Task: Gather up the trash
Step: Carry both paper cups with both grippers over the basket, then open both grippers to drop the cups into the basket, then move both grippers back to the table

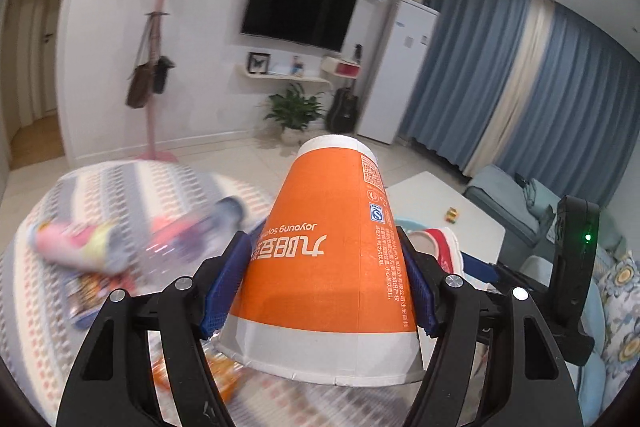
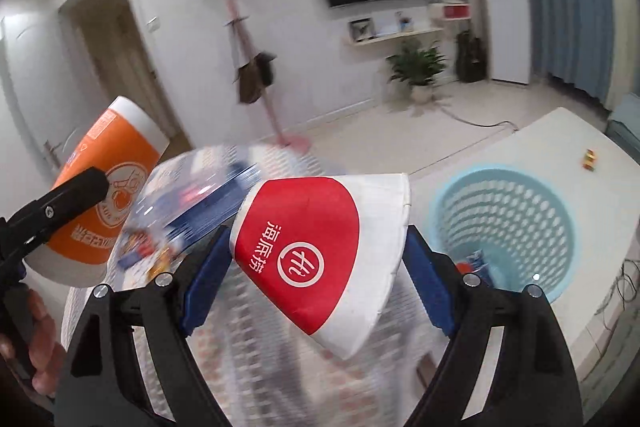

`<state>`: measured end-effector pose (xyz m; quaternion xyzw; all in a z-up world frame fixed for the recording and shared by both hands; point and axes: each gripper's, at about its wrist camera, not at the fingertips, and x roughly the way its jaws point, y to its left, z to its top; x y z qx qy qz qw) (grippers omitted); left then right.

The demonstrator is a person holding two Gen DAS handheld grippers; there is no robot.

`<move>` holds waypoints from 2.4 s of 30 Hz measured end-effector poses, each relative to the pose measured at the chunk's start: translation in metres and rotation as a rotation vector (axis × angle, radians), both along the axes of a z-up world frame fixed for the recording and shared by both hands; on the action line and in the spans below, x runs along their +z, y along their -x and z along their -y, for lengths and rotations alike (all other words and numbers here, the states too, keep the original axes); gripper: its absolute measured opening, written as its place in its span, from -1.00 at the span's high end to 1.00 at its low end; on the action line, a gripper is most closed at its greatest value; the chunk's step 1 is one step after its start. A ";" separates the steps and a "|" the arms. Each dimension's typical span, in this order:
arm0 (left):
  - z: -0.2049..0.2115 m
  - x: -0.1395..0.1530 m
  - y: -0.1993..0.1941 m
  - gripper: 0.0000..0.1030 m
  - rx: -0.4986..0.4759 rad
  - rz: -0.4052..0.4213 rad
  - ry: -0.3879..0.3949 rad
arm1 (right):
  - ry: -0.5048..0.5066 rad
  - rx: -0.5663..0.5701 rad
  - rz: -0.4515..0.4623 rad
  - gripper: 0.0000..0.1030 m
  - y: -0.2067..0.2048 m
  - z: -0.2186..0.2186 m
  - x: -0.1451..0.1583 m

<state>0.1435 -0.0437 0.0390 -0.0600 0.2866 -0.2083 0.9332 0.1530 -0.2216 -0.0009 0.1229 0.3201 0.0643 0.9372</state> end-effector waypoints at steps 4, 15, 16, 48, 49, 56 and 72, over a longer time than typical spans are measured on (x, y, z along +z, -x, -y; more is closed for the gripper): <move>0.060 -0.004 -0.030 -0.32 -0.053 -0.030 0.002 | -0.019 -0.096 -0.001 -0.56 -0.012 0.053 0.000; 0.186 -0.060 -0.102 -0.33 -0.210 -0.167 -0.037 | -0.023 -0.312 -0.130 -0.56 -0.040 0.169 -0.051; 0.196 -0.069 -0.108 -0.33 -0.223 -0.188 -0.045 | -0.020 -0.328 -0.150 -0.56 -0.041 0.176 -0.061; 0.200 -0.120 -0.115 -0.52 -0.269 -0.338 -0.047 | 0.047 -0.368 -0.303 -0.59 -0.050 0.188 -0.125; 0.194 -0.116 -0.110 -0.52 -0.263 -0.325 -0.045 | 0.052 -0.358 -0.289 -0.59 -0.048 0.182 -0.120; 0.141 -0.081 -0.072 -0.52 -0.209 -0.218 -0.014 | 0.065 -0.261 -0.177 -0.59 -0.036 0.134 -0.077; -0.049 -0.042 -0.007 -0.52 0.110 -0.099 0.094 | 0.121 0.074 0.012 -0.59 -0.011 -0.031 -0.017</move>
